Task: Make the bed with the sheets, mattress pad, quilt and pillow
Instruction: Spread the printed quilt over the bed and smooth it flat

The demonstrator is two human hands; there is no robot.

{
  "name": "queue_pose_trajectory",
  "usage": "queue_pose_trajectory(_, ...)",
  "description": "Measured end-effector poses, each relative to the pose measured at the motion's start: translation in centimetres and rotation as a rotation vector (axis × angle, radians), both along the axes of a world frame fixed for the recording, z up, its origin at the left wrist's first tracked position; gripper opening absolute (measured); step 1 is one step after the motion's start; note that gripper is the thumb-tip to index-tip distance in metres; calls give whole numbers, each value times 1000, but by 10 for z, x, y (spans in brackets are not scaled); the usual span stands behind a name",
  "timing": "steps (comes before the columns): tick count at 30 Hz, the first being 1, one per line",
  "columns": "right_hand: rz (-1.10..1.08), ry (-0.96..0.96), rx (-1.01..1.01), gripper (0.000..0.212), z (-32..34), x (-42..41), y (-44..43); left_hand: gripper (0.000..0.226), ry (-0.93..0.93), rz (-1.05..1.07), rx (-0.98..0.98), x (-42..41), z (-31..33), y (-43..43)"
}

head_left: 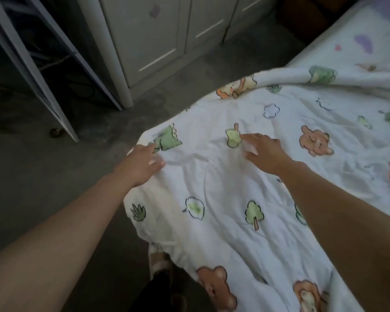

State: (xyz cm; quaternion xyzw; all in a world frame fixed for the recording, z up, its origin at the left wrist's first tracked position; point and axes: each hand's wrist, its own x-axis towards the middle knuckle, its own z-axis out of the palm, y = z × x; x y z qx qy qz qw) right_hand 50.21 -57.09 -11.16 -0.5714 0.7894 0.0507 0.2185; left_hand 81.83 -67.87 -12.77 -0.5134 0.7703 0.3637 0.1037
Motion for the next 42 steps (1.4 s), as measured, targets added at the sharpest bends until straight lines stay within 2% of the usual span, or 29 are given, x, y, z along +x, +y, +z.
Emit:
queue_pose_trajectory(5,-60,-114,-1,41,0,40,91,76,26,-35,-32,-6,2,46)
queue_pose_trajectory(8,-98,-205,50,34,3,65,141,79,-5,-59,-133,-10,3,68)
queue_pose_trajectory(11,-158,-257,175,50,-1,88,176,72,-61,-82,-208,-12,-2,77)
queue_pose_trajectory(13,-202,-209,204,49,-12,103,192,59,-81,-122,-247,-14,-8,79)
queue_pose_trajectory(16,-235,-126,171,27,-27,119,190,37,-72,-187,-327,-19,-10,72)
queue_pose_trajectory(18,-239,-136,170,17,-28,127,182,34,-75,-260,-368,-15,-8,63)
queue_pose_trajectory(20,-261,-223,149,18,-25,142,170,35,-95,-338,-410,2,-4,41)
queue_pose_trajectory(22,-255,-305,82,29,-21,161,153,34,-148,-362,-455,26,3,13)
queue_pose_trajectory(26,-263,-312,-78,38,-15,194,101,28,-211,-368,-543,57,17,-42)
queue_pose_trajectory(30,-309,-282,-52,36,-20,193,87,38,-206,-402,-438,55,17,-46)
queue_pose_trajectory(34,-380,-267,-103,25,-14,185,105,50,-85,-529,-361,45,16,-19)
queue_pose_trajectory(42,-625,-111,-85,19,26,144,201,45,106,-720,-292,-8,51,42)
